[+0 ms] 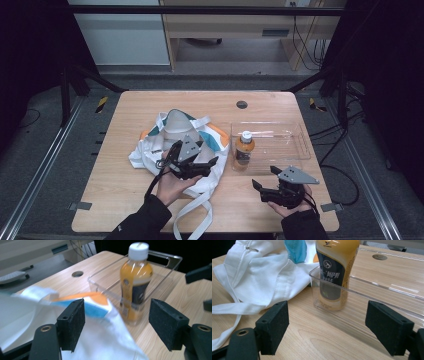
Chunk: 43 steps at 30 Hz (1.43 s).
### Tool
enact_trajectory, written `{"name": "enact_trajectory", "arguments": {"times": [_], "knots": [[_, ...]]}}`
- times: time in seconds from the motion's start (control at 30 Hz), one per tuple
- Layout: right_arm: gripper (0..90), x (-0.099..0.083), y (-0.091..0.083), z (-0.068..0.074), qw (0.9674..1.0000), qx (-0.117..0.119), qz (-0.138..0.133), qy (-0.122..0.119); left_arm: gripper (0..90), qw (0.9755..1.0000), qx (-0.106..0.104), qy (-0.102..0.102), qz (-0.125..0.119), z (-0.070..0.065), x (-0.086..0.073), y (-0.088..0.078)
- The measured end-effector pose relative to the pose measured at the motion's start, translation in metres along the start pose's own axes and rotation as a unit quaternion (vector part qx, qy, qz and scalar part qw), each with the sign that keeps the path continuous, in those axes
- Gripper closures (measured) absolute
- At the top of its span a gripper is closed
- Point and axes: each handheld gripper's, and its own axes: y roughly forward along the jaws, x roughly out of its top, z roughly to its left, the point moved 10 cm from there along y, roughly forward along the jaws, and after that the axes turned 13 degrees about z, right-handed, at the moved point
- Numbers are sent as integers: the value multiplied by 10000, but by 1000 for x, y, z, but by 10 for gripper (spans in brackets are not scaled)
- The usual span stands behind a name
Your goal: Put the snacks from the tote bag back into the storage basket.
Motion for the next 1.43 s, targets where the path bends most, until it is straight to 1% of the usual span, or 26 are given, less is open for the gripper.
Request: {"name": "enact_trajectory", "arguments": {"times": [0.13, 0.23, 0.3, 0.37, 0.47, 0.67, 0.73, 0.8, 0.9, 1.03, 1.1, 1.17, 1.23, 1.3, 1.33, 1.43], "knots": [[190, 0, 0, 0, 10000, -13, 3, -1, 282, 9999, 90, -147, 4, 12, -17, -10], [189, 0, 0, -1, 10000, -32, -3, 11, 280, 9997, 168, -167, 24, 19, -28, -17], [188, 0, 0, -1, 10000, -30, -6, 10, 276, 9996, 195, -223, 3, 24, -35, -23], [188, 0, 0, -2, 10000, -35, -2, 24, 270, 9995, 244, -220, 28, 28, -42, -28], [185, 0, 0, -3, 10000, -54, -3, 33, 268, 9990, 296, -321, 2, 34, -53, -36], [181, -2, 1, -4, 9999, -97, 2, 68, 268, 9976, 365, -589, -46, 48, -77, -50], [181, -2, 1, -5, 9999, -122, 10, 52, 267, 9969, 418, -667, 18, 54, -86, -53], [179, -2, 1, -5, 9999, -143, 17, 27, 264, 9961, 450, -758, 5, 59, -93, -56], [178, -3, 1, -5, 9999, -165, 30, 10, 263, 9954, 505, -812, 58, 65, -105, -59], [178, -4, 2, -5, 9998, -183, 60, -12, 262, 9944, 578, -886, 48, 70, -115, -63], [178, -5, 3, -4, 9998, -196, 87, -54, 260, 9940, 577, -930, 63, 72, -120, -64], [177, -6, 4, -4, 9997, -210, 119, -55, 254, 9939, 562, -951, 71, 73, -125, -66], [175, -6, 5, -5, 9996, -226, 132, -60, 253, 9938, 606, -925, 87, 75, -130, -68], [175, -7, 5, -5, 9997, -215, 134, -36, 252, 9935, 608, -958, 86, 77, -133, -70], [174, -7, 5, -5, 9997, -217, 143, -31, 251, 9929, 612, -1019, 81, 78, -135, -72], [172, -8, 6, -6, 9996, -224, 165, -22, 250, 9921, 656, -1070, 87, 83, -139, -75]]}}
